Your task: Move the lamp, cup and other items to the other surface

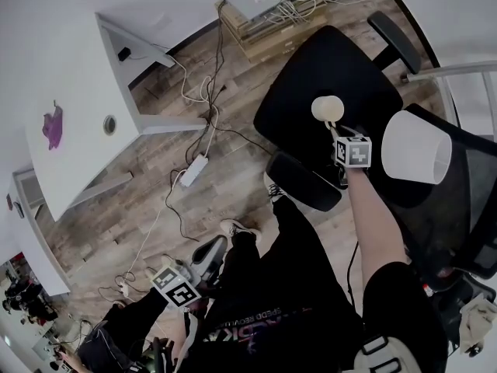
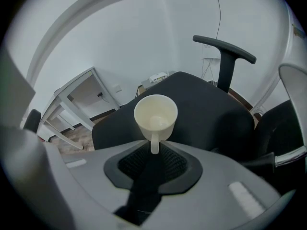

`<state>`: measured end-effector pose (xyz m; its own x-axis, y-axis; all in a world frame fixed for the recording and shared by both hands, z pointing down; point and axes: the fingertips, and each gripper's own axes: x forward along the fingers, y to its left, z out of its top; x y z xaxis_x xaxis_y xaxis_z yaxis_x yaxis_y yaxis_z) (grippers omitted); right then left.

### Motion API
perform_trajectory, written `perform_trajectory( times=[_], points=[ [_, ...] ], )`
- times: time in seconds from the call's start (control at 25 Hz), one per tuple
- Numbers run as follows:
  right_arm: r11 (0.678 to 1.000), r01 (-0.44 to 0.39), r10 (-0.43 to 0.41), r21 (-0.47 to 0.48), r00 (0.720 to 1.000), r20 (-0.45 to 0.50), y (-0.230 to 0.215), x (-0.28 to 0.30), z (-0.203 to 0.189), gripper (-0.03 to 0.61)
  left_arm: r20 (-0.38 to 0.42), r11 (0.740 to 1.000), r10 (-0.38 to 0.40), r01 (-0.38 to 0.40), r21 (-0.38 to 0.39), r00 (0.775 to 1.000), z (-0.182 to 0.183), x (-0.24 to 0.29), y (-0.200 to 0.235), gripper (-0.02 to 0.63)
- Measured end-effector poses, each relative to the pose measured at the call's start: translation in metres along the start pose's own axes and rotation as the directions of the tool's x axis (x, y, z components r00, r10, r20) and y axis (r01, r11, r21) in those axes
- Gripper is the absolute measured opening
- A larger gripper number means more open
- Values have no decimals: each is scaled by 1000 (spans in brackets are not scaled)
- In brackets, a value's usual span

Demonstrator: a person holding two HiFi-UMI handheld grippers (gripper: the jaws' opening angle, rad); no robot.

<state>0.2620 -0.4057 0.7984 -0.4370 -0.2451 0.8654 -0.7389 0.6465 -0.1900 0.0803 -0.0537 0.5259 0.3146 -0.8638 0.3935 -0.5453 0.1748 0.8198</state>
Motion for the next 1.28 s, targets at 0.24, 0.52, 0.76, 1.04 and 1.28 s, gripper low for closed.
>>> perform_trajectory(
  times=[0.24,0.52,0.76,1.04,1.28],
  points=[
    [995,79,-84,54,990,114,-18,-52,16,-3,26,999,-33,32,30,999,8,-2,-6,0],
    [990,109,-130,93,957,259,-11,-136,48,-2,64,995,-90,86,51,994,21,-17,-10,0],
    [998,-62,63,-13,914,401,70,-209,87,-2,88,986,-137,128,103,987,23,-38,-22,0],
    [915,-295,385,-275,842,378,245,-251,89,-2,193,983,-154,132,126,969,32,-104,-17,-2],
    [754,-494,628,-433,737,252,398,-277,61,0,323,986,-142,104,131,936,36,-170,-3,-2]
  ],
)
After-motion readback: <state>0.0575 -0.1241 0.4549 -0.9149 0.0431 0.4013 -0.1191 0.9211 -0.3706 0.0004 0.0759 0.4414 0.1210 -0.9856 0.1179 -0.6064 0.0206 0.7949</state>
